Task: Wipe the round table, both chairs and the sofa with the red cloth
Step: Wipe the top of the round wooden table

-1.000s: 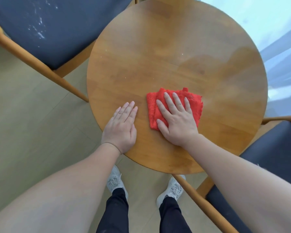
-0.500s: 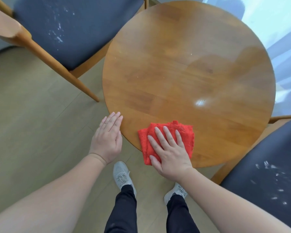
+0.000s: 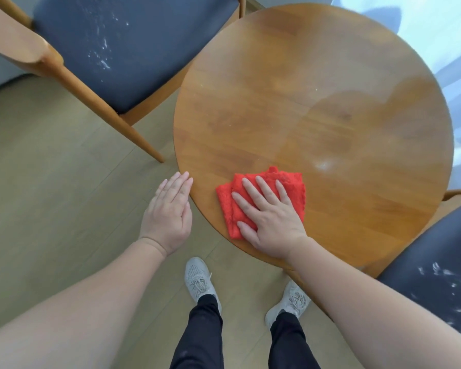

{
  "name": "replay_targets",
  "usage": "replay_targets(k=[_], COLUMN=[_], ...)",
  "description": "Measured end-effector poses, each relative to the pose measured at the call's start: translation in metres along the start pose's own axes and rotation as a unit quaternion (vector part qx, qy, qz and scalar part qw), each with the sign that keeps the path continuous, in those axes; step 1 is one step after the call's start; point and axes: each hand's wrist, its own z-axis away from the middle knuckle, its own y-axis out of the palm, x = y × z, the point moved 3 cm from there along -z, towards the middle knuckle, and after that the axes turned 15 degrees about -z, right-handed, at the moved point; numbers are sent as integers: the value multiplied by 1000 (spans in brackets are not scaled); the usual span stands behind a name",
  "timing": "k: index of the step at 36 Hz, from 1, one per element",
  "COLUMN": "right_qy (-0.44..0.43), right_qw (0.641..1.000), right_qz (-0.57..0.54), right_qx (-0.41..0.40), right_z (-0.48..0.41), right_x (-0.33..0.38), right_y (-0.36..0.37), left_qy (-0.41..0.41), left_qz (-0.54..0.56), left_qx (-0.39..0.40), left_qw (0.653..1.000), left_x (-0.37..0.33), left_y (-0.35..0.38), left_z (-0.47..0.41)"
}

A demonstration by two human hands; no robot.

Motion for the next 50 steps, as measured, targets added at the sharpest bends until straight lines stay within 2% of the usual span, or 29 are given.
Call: replay_targets(k=[11,23,33,42,50], right_qy=[31,150,201,61,-30], right_qw=[999,984,974,998,999], right_qz=[8,-10,-16,16,3], right_qx=[-22,-97,-107,-8,29], right_z=[-60,-129,-155,-107,-23], right_x=[-39,-98,-95,-22,30], right_y=[-35,-76,-81,-41,11], left_qy=[-5,-6,-13,-32,-42], left_qz=[1,0,7,14,13], left_qx=[6,-8,-19,4,13], left_qw=[1000,1000,1000,999,999], left_x=[14,35,44,50,50], left_y=[9,13,15,12,4], left_z=[-4,-9,-5,5,10])
